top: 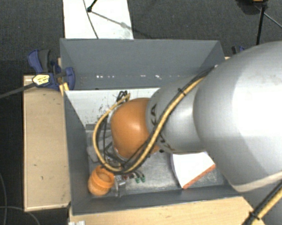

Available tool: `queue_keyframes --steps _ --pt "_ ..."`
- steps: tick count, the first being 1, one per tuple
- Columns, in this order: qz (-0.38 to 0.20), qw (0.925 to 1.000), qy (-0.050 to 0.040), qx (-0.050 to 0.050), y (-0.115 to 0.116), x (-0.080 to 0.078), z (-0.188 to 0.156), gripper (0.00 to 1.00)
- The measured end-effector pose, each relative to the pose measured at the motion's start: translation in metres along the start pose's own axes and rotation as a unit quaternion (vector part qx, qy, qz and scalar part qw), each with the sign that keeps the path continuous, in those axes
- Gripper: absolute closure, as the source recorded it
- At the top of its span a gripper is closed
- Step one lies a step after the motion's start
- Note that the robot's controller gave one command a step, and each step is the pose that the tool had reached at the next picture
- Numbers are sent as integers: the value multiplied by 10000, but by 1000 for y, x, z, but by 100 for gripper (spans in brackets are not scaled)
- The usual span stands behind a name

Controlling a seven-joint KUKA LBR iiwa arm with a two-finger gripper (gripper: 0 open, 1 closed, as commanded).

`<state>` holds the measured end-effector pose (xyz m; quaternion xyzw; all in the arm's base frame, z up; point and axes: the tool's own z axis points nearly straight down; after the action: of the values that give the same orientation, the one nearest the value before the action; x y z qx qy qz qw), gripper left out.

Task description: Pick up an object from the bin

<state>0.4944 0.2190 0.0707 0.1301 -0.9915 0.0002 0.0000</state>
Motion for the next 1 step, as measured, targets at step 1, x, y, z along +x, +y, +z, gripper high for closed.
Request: queue_keyframes --steps 1 --pt "4 10000 3 -3 0 0 0 0"
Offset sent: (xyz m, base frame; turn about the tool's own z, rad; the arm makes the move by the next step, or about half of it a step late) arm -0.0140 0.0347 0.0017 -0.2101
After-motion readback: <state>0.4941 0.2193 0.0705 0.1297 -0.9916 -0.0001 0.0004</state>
